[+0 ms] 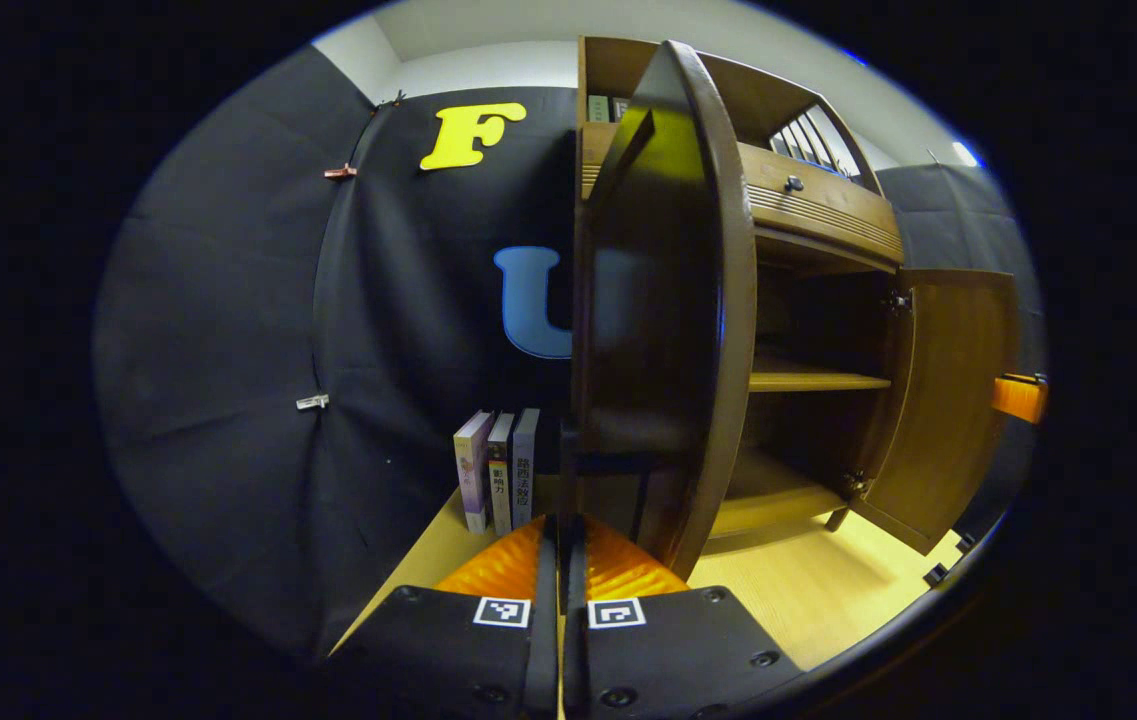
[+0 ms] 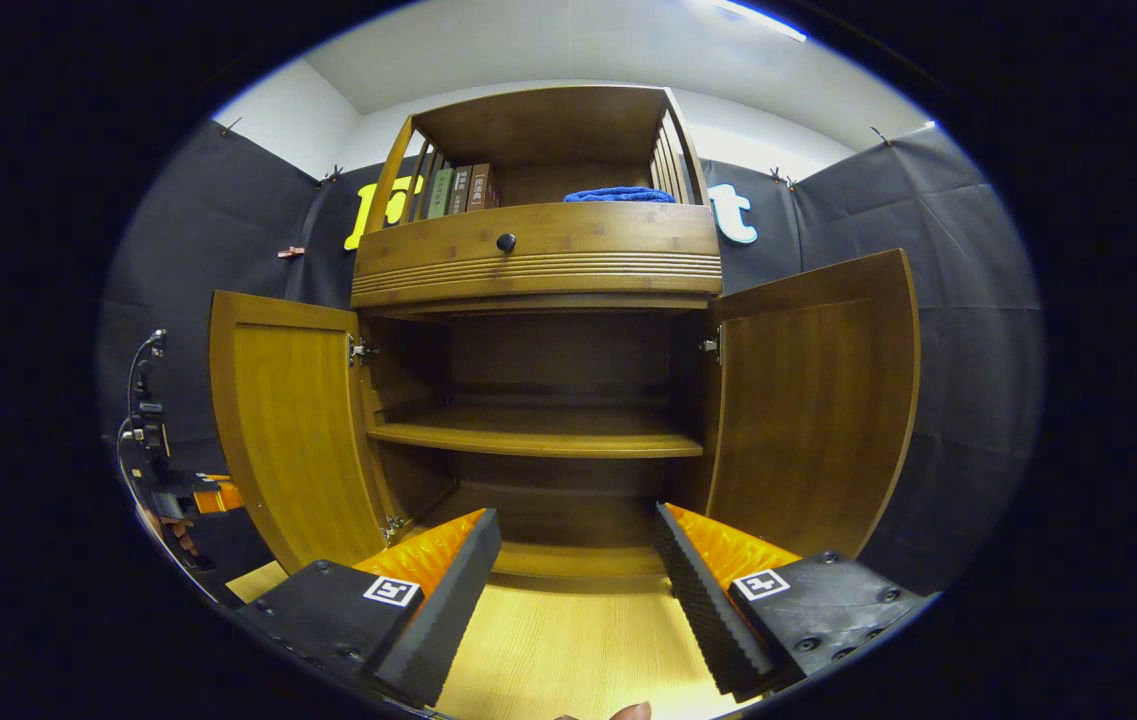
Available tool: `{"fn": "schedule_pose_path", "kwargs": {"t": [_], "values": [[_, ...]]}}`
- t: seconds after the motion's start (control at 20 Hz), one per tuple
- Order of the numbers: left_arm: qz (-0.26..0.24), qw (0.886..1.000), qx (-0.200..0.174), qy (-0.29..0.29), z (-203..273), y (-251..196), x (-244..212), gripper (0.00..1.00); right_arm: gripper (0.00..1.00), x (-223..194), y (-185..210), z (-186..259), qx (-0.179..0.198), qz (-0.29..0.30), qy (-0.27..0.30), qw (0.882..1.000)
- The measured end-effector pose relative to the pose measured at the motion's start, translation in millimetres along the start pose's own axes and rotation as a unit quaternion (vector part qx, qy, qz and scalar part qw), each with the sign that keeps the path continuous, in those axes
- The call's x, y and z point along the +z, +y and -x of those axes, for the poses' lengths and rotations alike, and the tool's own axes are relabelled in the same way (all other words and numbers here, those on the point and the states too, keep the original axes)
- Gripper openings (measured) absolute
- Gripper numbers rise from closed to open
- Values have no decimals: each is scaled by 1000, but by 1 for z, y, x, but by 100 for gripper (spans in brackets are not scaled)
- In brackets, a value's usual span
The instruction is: Open the right door of the double-door shoe cabinet with the right hand, and open the left door with the left hand.
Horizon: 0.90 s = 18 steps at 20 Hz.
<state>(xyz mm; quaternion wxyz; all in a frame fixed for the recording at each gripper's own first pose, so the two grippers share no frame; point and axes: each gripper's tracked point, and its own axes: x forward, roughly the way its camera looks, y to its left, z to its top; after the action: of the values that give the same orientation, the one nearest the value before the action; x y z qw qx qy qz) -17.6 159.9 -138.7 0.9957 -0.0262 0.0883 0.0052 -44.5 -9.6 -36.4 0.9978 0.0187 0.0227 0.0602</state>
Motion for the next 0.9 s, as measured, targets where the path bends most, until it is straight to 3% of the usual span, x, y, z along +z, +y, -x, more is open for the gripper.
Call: {"fn": "schedule_pose_path", "kwargs": {"t": [0.35, 0.75, 0.9], "values": [[-29, 999, -4, -15, 6, 1, 9, 9, 98, 2, -3, -3, -6, -3, -5, 1000], [-40, 999, -2, -22, 39, -8, 9, 9, 98, 2, -3, -10, -13, 2, -6, 1000], [-40, 999, -6, -22, 57, -13, 9, 14, 98, 0, 1, -14, -9, 3, -4, 1000]]}}
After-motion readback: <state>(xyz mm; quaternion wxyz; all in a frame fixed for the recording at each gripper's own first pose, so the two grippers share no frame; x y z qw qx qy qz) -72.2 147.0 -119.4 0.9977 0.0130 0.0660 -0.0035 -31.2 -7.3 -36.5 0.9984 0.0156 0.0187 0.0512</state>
